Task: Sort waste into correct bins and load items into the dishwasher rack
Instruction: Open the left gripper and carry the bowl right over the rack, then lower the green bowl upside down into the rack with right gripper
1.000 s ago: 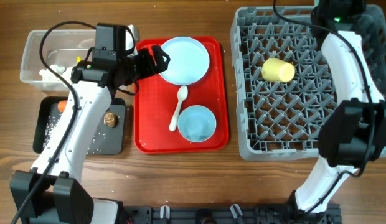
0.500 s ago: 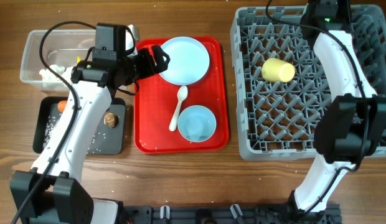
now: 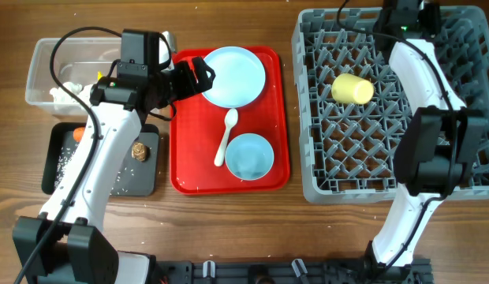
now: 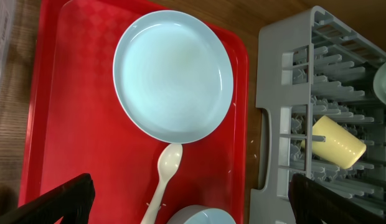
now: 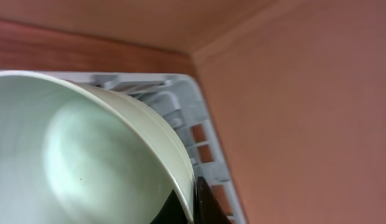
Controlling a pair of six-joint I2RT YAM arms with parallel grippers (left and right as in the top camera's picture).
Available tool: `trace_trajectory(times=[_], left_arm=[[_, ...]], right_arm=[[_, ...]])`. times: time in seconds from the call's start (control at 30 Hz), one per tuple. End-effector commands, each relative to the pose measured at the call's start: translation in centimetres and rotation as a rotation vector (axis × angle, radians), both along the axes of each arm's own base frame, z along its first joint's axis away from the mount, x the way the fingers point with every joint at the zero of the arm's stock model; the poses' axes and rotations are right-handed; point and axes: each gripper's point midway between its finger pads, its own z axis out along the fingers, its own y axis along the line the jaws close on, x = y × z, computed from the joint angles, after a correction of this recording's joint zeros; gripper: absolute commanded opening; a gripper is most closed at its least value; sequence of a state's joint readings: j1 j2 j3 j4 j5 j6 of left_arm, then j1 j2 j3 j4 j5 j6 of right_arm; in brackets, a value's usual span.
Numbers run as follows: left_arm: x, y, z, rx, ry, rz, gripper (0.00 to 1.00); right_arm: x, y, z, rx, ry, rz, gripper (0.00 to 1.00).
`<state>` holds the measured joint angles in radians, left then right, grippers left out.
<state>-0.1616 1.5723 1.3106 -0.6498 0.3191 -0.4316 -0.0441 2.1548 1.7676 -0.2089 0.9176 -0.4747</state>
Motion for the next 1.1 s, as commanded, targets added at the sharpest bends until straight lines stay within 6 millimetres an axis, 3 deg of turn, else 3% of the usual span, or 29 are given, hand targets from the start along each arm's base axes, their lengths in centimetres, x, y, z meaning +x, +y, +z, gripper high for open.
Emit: trace_trajectory(times=[0.0, 0.67, 1.07], left_arm=[[0.5, 0.2, 1.4, 0.001, -0.040, 0.004, 1.00], [0.5, 0.2, 1.4, 0.001, -0.040, 0.004, 1.00], [0.5, 0.2, 1.4, 0.001, -0.040, 0.004, 1.00]], right_arm=[[-0.7, -1.1, 0.5, -0.081, 0.042, -0.055, 0.04], [-2.5, -0.2, -2.0, -0.006, 0.088, -0.100, 0.04], [-1.9, 3.5, -2.4, -0.014, 0.121, -0.033, 0.04]])
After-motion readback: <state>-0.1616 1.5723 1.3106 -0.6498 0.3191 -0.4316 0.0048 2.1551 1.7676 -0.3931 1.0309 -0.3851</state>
